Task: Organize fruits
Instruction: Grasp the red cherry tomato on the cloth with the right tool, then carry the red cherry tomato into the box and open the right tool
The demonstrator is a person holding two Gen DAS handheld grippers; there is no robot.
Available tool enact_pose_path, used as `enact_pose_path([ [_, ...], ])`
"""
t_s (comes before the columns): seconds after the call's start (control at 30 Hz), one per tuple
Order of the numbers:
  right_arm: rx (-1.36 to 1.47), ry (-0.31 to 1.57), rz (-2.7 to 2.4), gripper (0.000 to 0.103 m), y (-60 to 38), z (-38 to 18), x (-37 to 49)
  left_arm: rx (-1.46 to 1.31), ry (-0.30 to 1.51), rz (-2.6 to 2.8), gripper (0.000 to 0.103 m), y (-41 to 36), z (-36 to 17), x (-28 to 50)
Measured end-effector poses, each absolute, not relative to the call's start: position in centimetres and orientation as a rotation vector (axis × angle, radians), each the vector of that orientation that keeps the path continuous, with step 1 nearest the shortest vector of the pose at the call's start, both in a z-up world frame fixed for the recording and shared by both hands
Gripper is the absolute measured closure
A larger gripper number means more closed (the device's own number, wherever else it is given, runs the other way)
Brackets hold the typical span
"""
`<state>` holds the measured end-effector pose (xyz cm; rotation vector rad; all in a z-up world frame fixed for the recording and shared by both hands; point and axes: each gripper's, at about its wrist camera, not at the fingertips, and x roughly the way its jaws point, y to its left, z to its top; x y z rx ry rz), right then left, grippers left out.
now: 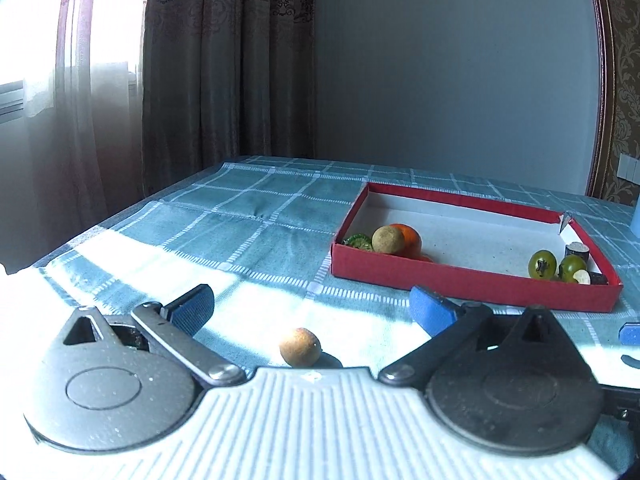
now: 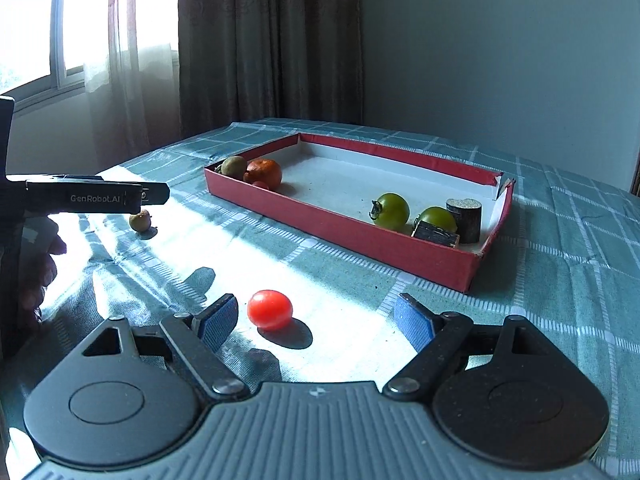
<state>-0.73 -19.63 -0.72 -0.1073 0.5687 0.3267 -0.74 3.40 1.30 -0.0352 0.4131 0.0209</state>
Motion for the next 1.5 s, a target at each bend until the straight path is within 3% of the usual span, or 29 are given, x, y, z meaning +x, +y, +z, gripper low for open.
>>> enact_pose_path([
  [0.07,-0.144,0.57,0.336,0.019,-18.6,-0.8,-0.6,-0.048,0.42,0.021,0.0,3.7,1.2,-0.7],
  [0.13,-0.168,0.585,0.336,0.029,-17.8,-0.9,-0.3,-0.055,0.427,0.018,0.0,3.8,1.2,-0.6],
  [0.2,-0.17,0.631,0.358,0.058,-17.4,-1.3,0.4,-0.057,0.433,0.017,0.0,3.8,1.1,-0.6],
  [0.3,-0.153,0.653,0.367,0.077,-17.4,-1.5,0.8,-0.058,0.441,0.01,0.0,3.8,1.1,-0.3],
  [0.7,-0.047,0.499,0.195,0.077,-21.8,2.6,3.8,-0.049,0.454,0.012,0.0,3.7,0.9,0.0],
  [1.5,-0.1,0.517,0.073,0.076,-23.5,0.2,8.3,-0.052,0.472,0.034,0.0,3.9,0.7,0.2],
])
